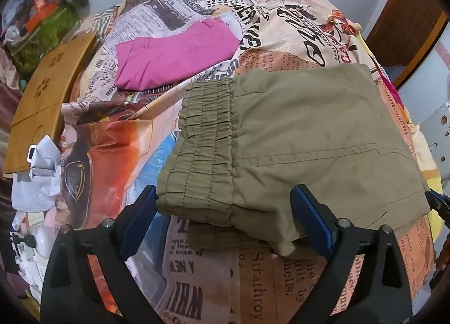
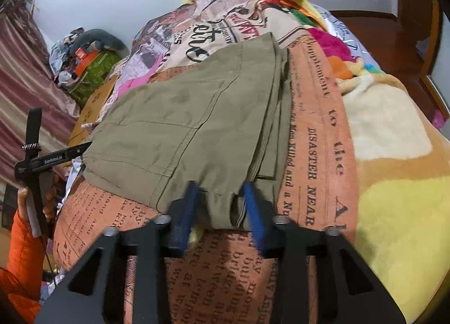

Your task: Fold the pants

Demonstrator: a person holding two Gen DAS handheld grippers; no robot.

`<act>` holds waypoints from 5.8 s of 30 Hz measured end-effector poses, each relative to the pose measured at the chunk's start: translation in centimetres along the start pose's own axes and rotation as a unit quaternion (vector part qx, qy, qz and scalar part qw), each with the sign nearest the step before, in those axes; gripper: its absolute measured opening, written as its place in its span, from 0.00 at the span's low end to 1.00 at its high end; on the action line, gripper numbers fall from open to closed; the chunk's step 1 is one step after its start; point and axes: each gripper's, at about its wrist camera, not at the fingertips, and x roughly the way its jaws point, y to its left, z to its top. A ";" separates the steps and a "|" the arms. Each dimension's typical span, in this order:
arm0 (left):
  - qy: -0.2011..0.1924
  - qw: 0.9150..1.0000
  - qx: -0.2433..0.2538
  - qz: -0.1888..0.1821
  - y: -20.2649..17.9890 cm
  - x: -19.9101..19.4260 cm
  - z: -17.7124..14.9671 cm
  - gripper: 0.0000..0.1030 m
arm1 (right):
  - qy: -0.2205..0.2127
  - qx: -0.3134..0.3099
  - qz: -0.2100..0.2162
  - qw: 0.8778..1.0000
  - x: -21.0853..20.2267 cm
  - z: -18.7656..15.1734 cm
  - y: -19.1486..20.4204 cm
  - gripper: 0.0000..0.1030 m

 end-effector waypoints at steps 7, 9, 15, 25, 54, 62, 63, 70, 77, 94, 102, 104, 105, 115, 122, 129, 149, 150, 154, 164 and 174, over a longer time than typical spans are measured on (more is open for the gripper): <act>0.000 1.000 0.024 -0.005 -1.3 -0.7 -0.4 0.93 | -0.002 -0.051 -0.049 0.997 0.6 0.2 -0.1 0.14; -0.005 0.999 0.034 -0.001 -1.8 -1.0 -0.6 0.93 | 0.000 -0.046 -0.059 0.997 0.7 0.5 -0.7 0.11; -0.004 0.999 0.036 0.000 -1.8 -1.5 -0.4 0.93 | 0.011 -0.046 -0.075 0.996 0.4 1.0 -0.9 0.13; -0.066 0.993 0.092 0.038 -2.8 -6.0 -1.0 0.93 | -0.049 -0.112 -0.050 0.991 -3.6 3.3 4.6 0.32; -0.043 0.989 0.135 0.036 -5.4 -3.5 0.0 0.93 | 0.040 -0.296 0.020 0.954 5.8 3.3 15.8 0.41; -0.032 0.988 0.148 0.016 -5.9 -2.7 -0.6 0.93 | -0.013 -0.303 0.029 0.953 4.3 4.1 16.3 0.14; -0.036 0.988 0.149 0.022 -6.0 -2.6 -0.6 0.92 | -0.017 -0.304 0.031 0.952 4.1 4.1 16.4 0.13; -0.077 0.986 0.147 0.032 -5.7 -4.5 -0.6 0.73 | -0.016 -0.298 0.056 0.953 3.3 4.0 16.0 0.10; -0.054 0.987 0.149 0.018 -5.1 -4.5 -1.8 0.73 | 0.005 -0.299 0.060 0.952 3.8 3.1 15.8 0.09; -0.085 0.992 0.097 -0.010 -2.8 -8.1 -0.6 0.74 | 0.015 -0.204 0.066 0.977 1.5 4.0 12.8 0.37; -0.041 0.994 0.099 -0.001 -4.3 -3.2 0.1 0.75 | 0.054 -0.133 0.021 0.989 4.1 4.1 9.0 0.44; -0.027 0.994 0.105 0.009 -4.3 -1.7 -0.6 0.75 | 0.063 -0.126 0.018 0.990 4.3 3.7 7.9 0.44; -0.027 0.994 0.105 0.011 -4.2 -1.4 -0.8 0.77 | 0.062 -0.123 0.017 0.990 4.1 3.5 7.5 0.46; -0.036 0.997 0.068 0.010 -1.7 -2.5 -1.2 0.84 | 0.057 -0.104 -0.003 0.993 2.1 2.9 5.0 0.59; -0.073 0.996 0.050 0.029 -0.7 -4.8 1.8 0.87 | 0.027 -0.119 -0.003 0.993 0.2 5.5 4.9 0.59; -0.086 0.994 0.037 0.053 0.5 -4.5 6.1 0.89 | -0.024 -0.134 -0.023 0.990 -0.8 9.4 4.1 0.69; 0.019 0.999 -0.036 0.022 3.3 6.9 11.8 0.91 | -0.033 -0.042 -0.078 0.995 8.6 20.8 -5.9 0.69; 0.023 0.999 -0.036 0.022 3.3 7.3 11.7 0.91 | -0.031 -0.040 -0.080 0.996 9.2 21.1 -6.2 0.69; 0.034 0.999 -0.036 0.018 3.2 8.6 11.2 0.91 | -0.025 -0.027 -0.072 0.997 11.6 21.8 -7.3 0.69; 0.026 0.999 -0.039 0.015 3.3 9.2 10.4 0.95 | -0.003 -0.068 -0.075 0.995 14.9 21.3 -6.9 0.18; -0.011 0.998 -0.001 0.061 2.4 8.4 9.4 0.95 | -0.015 -0.117 -0.149 0.982 15.2 21.6 -6.2 0.06</act>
